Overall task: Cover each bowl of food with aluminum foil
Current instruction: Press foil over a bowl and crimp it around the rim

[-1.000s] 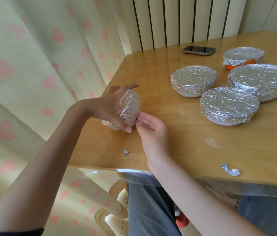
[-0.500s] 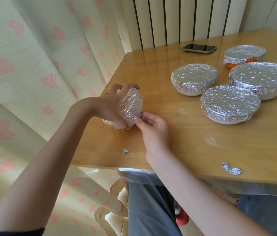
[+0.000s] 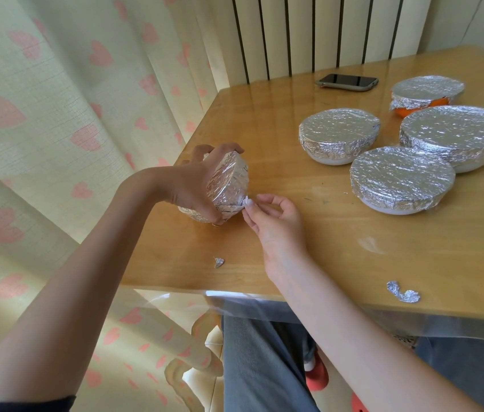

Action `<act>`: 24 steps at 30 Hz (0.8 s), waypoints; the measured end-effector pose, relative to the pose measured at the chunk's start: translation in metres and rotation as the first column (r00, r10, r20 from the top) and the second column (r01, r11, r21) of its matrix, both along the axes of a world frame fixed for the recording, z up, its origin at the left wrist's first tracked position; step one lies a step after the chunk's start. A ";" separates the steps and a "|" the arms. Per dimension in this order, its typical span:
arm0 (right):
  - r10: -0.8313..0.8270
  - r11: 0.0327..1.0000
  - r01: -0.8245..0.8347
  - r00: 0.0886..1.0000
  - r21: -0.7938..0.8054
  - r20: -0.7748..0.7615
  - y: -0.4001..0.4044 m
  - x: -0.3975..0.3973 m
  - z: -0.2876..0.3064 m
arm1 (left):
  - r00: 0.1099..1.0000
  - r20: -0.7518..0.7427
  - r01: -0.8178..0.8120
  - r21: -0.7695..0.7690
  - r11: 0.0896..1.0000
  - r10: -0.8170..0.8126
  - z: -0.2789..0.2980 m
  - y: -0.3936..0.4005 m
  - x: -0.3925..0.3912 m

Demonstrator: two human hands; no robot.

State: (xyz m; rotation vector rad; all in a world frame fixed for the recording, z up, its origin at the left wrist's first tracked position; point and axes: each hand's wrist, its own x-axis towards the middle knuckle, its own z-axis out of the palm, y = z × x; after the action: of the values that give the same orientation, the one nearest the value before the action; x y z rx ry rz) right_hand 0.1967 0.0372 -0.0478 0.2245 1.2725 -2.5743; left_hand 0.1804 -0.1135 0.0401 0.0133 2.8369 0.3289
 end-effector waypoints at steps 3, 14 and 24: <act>-0.007 1.000 0.007 1.000 -0.015 0.005 -0.002 -0.002 0.001 | 1.000 -0.001 0.002 0.008 1.000 -0.002 0.000 0.000 0.000; -0.001 0.953 0.094 0.951 0.289 -0.308 -0.002 0.005 -0.008 | 1.000 -0.015 0.001 0.013 1.000 -0.001 -0.003 -0.001 0.000; 0.216 0.704 0.369 0.702 0.606 -0.678 0.008 -0.012 -0.009 | 0.999 -0.041 -0.025 0.042 0.999 0.027 -0.009 0.010 -0.007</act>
State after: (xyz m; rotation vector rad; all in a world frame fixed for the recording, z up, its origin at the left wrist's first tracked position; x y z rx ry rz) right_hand 0.1849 0.0448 -0.0571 -0.7019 2.5793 -2.0996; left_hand 0.1732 -0.1038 0.0309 -0.0081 2.8730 0.3975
